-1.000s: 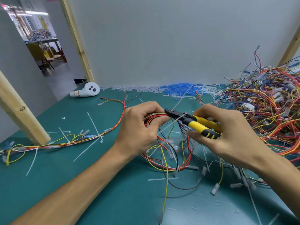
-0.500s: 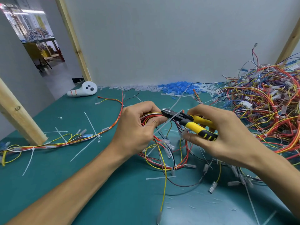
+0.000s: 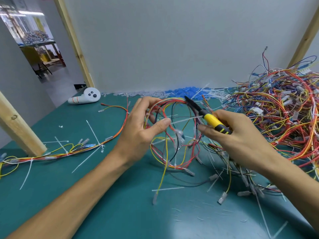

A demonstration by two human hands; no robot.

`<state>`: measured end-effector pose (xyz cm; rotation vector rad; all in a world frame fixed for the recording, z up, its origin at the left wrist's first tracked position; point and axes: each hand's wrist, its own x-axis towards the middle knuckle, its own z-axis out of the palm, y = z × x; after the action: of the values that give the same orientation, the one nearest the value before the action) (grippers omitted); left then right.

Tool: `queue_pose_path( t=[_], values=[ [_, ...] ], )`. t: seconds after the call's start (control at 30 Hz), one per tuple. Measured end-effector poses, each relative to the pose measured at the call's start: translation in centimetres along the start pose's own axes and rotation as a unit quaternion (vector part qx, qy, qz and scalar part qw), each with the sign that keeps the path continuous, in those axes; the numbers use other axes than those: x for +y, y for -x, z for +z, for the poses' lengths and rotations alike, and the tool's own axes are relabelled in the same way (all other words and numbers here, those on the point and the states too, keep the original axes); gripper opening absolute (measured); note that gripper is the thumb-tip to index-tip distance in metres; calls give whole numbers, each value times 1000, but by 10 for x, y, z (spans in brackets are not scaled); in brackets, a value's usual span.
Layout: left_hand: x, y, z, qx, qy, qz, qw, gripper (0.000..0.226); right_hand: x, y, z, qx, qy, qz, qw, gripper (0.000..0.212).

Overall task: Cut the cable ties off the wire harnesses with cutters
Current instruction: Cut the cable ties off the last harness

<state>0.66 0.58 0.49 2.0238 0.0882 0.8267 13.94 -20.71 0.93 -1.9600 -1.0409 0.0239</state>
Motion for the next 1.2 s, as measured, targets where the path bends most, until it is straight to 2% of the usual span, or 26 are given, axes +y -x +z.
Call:
queue_pose_path(
  t=[0.07, 0.17, 0.27, 0.47, 0.63, 0.77, 0.9, 0.97, 1.07, 1.13, 1.2],
  values=[
    [-2, -3, 1, -15, 36, -56, 998, 37, 1, -1, -2, 5, -53, 39, 998, 48],
    [-7, -5, 5, -13, 63, -95, 993, 21, 0, -2, -3, -7, -96, 79, 992, 51],
    [-9, -6, 5, 16, 90, -89, 992, 15, -1, -2, -1, -15, -107, 112, 988, 53],
    [-14, -11, 0, 107, 109, -94, 984, 14, -7, -2, -1, -22, -109, 122, 986, 38],
    [-10, -11, -1, 125, 114, -76, 983, 14, -8, -1, -1, -62, -236, 185, 952, 32],
    [-5, -9, -3, 117, 143, -52, 981, 14, -6, -2, 0, -69, -302, 203, 929, 32],
    [-5, -8, -1, 90, 133, -42, 986, 13, -6, -2, -1, -118, -409, 230, 875, 31],
    [-5, -9, -1, 81, 147, -62, 984, 15, -5, -2, -4, -179, -471, 248, 827, 26],
    [-7, -9, -3, 83, 182, -89, 976, 21, -3, 0, -8, -264, -547, 257, 752, 31],
    [-8, -10, -4, 92, 206, -105, 968, 22, -5, 1, -9, -286, -570, 259, 725, 31],
    [-8, -11, -3, 99, 226, -115, 962, 24, -6, 2, -10, -287, -574, 263, 720, 29]
  ],
)
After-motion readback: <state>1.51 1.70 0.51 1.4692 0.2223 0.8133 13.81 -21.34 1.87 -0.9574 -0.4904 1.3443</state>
